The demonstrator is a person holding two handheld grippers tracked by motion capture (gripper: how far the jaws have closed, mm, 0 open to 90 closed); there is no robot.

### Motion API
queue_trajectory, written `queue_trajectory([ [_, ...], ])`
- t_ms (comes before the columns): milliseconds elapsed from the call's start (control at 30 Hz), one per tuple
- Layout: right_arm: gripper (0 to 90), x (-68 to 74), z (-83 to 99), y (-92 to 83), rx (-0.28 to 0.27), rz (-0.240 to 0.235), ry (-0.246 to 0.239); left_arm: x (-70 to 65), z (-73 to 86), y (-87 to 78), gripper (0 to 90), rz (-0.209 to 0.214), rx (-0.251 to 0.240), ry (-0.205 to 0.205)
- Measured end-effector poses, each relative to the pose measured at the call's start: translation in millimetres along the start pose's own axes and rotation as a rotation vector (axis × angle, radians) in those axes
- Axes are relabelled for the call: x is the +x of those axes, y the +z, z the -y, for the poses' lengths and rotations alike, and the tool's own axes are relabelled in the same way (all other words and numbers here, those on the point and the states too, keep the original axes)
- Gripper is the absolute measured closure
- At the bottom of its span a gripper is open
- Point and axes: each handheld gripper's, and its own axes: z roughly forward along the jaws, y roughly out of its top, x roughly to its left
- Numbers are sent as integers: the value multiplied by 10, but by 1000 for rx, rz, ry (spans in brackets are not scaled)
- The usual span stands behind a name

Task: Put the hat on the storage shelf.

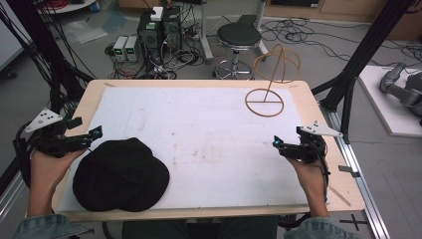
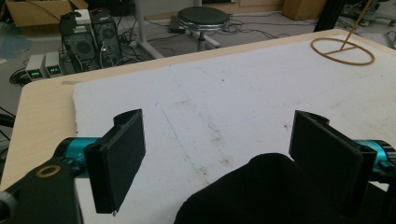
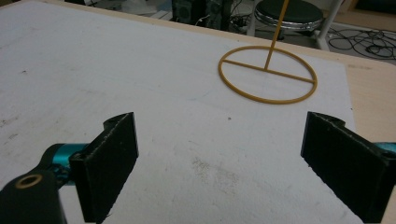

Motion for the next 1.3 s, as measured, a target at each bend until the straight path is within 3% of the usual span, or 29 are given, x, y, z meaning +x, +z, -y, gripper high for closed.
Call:
queue_trajectory([
  [267, 108, 6, -23, -9, -12, -5, -3, 17, 12, -32, 189, 11, -6, -4],
  [567, 108, 5, -42, -22, -15, 0, -1, 54, 22, -98, 198, 76, -15, 11],
  [867, 108, 4, -55, -40, -18, 1, -2, 134, 95, -129, 229, 220, 1, 48],
  [1033, 108, -4, -57, -44, -22, 2, -1, 190, 150, -131, 227, 242, 28, 46],
  [1200, 108, 1, -61, -49, -23, -1, -4, 191, 212, -111, 227, 313, 71, 86],
  [1300, 108, 4, -65, -57, -25, -5, -1, 194, 235, -111, 227, 360, 72, 91],
])
